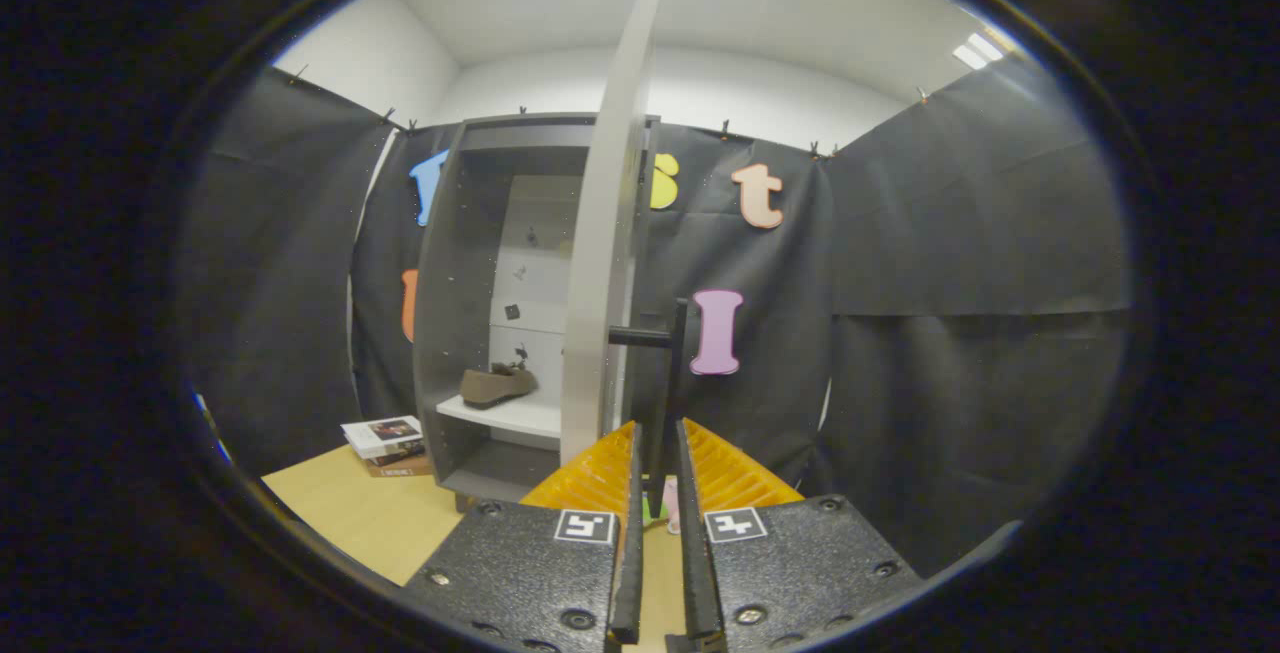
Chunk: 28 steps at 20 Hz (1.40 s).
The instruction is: Open the shoe cabinet door, grab the shoes and put them into the shoe cabinet, then close the shoe cabinet door.
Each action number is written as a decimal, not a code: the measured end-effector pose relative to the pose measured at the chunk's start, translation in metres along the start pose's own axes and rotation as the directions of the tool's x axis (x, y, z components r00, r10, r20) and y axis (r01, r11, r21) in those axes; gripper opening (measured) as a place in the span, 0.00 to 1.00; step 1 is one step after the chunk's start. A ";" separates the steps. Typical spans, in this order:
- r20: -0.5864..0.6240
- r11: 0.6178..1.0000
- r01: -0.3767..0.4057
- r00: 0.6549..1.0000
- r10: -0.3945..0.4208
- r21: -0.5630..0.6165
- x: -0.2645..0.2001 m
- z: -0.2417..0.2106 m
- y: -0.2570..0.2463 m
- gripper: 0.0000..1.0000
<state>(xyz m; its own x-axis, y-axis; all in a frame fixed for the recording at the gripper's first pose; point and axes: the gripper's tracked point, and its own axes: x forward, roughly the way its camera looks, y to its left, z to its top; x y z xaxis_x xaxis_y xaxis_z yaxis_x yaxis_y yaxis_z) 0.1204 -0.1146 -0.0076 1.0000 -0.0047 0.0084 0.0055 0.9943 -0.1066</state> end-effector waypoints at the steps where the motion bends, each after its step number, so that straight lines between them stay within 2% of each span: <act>1: 0.016 1.000 0.009 1.000 -0.009 0.008 -0.002 0.003 -0.003 0.20; 2: 0.031 1.000 0.016 0.999 -0.016 0.024 -0.005 0.006 -0.001 0.20; 6: 0.028 0.999 -0.037 0.999 0.036 0.035 -0.013 -0.001 0.013 0.83; 8: 0.035 0.998 -0.055 0.998 0.054 0.039 -0.015 -0.004 0.022 1.00; 15: 0.075 0.998 -0.022 0.997 0.017 0.067 -0.014 -0.011 0.041 1.00; 20: 0.084 0.996 -0.046 0.996 0.040 0.075 -0.004 -0.023 0.066 1.00; 24: 0.046 0.994 -0.078 0.996 0.075 0.076 0.003 -0.043 0.089 1.00; 28: 0.019 0.989 -0.120 0.993 0.119 0.090 0.028 -0.071 0.126 1.00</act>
<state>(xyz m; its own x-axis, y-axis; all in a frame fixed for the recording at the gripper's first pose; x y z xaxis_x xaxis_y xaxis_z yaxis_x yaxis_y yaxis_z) 0.1498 0.0027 -0.0916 0.9932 0.1159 0.0142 -0.1157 0.9931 -0.0169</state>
